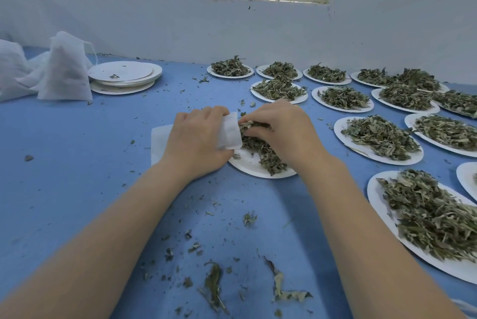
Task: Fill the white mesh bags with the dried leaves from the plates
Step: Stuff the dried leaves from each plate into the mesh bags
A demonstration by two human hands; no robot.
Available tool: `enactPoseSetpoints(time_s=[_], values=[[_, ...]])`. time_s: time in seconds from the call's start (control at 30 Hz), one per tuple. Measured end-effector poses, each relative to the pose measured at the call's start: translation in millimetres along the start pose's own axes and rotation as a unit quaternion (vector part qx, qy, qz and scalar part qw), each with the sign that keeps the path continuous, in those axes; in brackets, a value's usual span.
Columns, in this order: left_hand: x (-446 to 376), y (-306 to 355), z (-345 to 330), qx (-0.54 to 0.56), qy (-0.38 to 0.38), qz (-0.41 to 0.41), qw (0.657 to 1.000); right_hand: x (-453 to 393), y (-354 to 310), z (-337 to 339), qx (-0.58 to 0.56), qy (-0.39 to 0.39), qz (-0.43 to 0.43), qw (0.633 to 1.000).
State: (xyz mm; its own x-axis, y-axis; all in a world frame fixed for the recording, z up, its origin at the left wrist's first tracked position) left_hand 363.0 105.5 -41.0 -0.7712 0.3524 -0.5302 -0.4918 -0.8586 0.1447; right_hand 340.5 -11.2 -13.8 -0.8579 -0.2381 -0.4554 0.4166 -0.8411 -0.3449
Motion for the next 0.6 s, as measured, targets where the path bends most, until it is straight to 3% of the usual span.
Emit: enactPoseSetpoints(time_s=[0.13,0.3,0.5,0.6], values=[[0,5,0,0.036,0.004,0.009,0.999,-3,-13,-13,-0.003,-0.048,0.031,0.998],[1,15,-1,0.1,0.001,-0.007,0.995,0,-5,-16,-0.126,-0.049,-0.029,0.99],[1,11,2,0.125,0.012,0.02,0.992,8,3,-24,-0.343,-0.152,-0.083,0.923],[2,10,5,0.139,0.019,0.028,0.99,7,6,-21,-0.348,-0.137,-0.099,0.922]])
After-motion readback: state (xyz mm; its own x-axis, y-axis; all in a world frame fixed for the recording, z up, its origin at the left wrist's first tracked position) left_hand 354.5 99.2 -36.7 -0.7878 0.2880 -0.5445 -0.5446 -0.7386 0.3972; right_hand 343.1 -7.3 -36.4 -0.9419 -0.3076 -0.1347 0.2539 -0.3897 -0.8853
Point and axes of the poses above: each hand's wrist, its own x-axis away from the middle knuckle, its own z-axis out of the back of the hand, y = z × x, the point moved 9 cm from there along -x, towards the middle knuckle, and after that the axes turned 2 degrees about -y, right-handed, at the moved point
